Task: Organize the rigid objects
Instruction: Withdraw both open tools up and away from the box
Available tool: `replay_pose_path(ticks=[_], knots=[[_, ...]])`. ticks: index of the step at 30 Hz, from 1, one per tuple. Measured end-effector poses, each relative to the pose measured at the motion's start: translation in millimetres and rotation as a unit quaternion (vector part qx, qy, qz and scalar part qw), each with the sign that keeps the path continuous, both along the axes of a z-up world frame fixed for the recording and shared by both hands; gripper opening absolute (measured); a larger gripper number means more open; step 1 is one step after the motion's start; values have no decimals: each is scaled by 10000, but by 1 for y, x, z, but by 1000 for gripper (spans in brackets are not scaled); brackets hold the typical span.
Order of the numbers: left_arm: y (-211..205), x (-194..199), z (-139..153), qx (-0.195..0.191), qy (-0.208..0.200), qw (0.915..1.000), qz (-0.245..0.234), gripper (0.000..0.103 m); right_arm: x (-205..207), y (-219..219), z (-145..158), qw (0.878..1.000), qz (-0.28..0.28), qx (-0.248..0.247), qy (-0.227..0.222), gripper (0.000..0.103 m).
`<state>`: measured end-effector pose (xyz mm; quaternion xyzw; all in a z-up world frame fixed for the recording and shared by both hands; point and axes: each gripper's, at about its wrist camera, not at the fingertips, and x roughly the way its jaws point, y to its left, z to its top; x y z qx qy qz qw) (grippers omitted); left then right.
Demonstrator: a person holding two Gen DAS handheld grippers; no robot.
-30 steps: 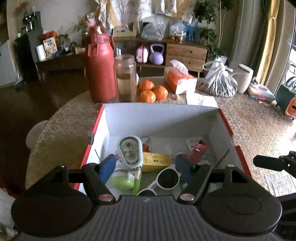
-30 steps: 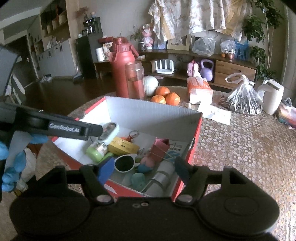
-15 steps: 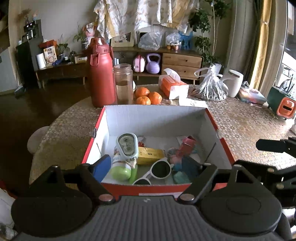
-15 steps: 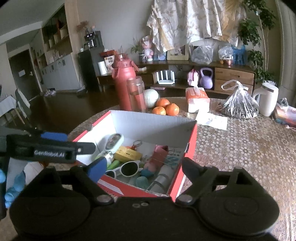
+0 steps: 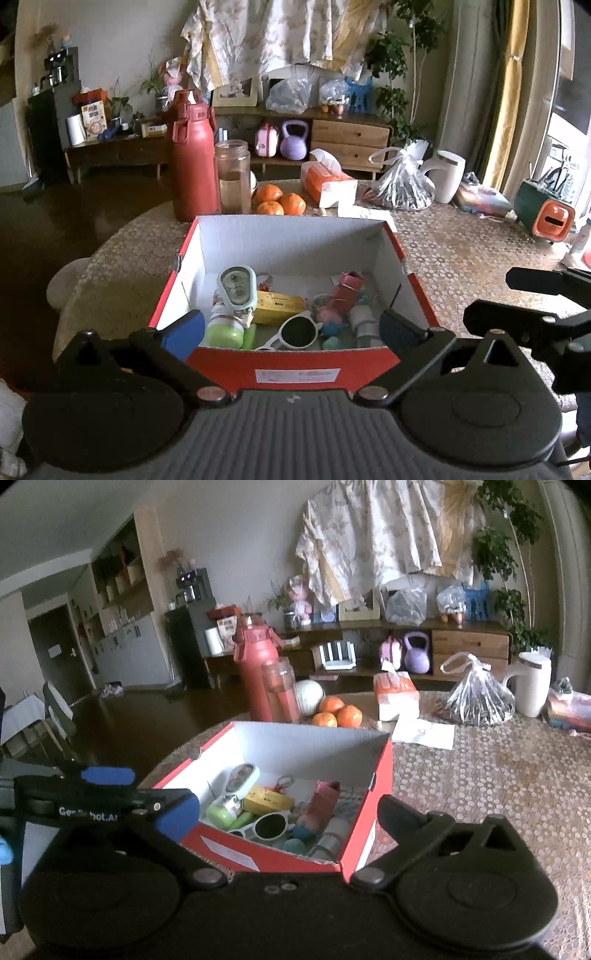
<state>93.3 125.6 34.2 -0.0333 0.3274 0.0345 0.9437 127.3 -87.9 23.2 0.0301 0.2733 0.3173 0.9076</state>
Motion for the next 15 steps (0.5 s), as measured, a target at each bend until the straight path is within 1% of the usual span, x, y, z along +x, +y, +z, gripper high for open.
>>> replay_pose_path(ticks=[4,9,15], knots=[[-3,-4,0,-3,-52,10000,8,103,-2,-6,1,9999,-51,158,41,103],[-10,-10,1,111,-85,9999,54,103,-4,-13,-1,9995,-136,230,154,103],[-12,-14,1,87,-108,9999,78,103,-7,-19,-4,9993,-175,274,201,103]])
